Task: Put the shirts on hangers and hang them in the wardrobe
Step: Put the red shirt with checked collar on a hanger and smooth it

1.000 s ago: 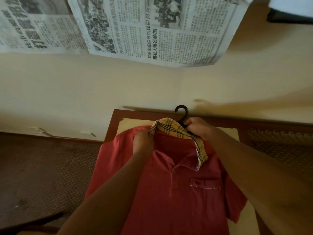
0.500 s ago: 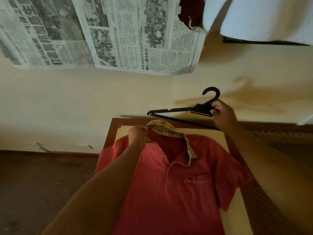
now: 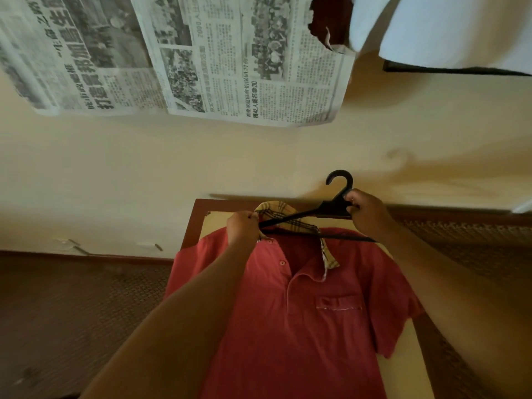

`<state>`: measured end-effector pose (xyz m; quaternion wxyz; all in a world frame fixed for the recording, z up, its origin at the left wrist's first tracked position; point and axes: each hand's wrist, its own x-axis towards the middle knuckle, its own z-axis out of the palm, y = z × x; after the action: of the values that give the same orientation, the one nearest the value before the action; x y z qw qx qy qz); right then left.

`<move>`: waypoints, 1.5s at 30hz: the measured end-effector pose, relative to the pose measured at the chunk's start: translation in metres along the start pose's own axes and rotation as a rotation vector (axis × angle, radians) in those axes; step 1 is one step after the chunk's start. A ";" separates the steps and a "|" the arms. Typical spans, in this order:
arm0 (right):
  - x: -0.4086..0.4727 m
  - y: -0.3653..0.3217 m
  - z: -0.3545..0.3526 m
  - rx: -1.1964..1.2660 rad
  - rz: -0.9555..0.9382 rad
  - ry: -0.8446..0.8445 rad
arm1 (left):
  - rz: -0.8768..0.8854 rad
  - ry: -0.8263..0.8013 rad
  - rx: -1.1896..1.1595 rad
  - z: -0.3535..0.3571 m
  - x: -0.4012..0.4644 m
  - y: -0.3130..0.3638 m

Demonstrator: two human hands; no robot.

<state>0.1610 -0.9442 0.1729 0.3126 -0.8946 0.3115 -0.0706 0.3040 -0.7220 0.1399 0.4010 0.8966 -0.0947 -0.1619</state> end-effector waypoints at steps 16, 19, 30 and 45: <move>0.061 -0.053 0.128 0.037 0.082 -0.213 | -0.075 -0.040 -0.121 0.018 0.025 -0.011; 0.065 -0.047 0.135 0.010 0.099 -0.212 | -0.083 -0.055 -0.153 0.024 0.029 -0.020; -0.049 0.014 0.119 -0.208 0.099 0.076 | 0.469 -0.196 0.647 0.056 0.009 -0.023; -0.062 0.043 0.122 0.074 0.399 0.051 | 0.703 -0.436 0.844 0.104 0.001 -0.017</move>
<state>0.1285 -0.8704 0.0538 0.3452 -0.8009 0.4876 -0.0415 0.2678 -0.7825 0.0621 0.0104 0.8395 -0.5227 -0.1480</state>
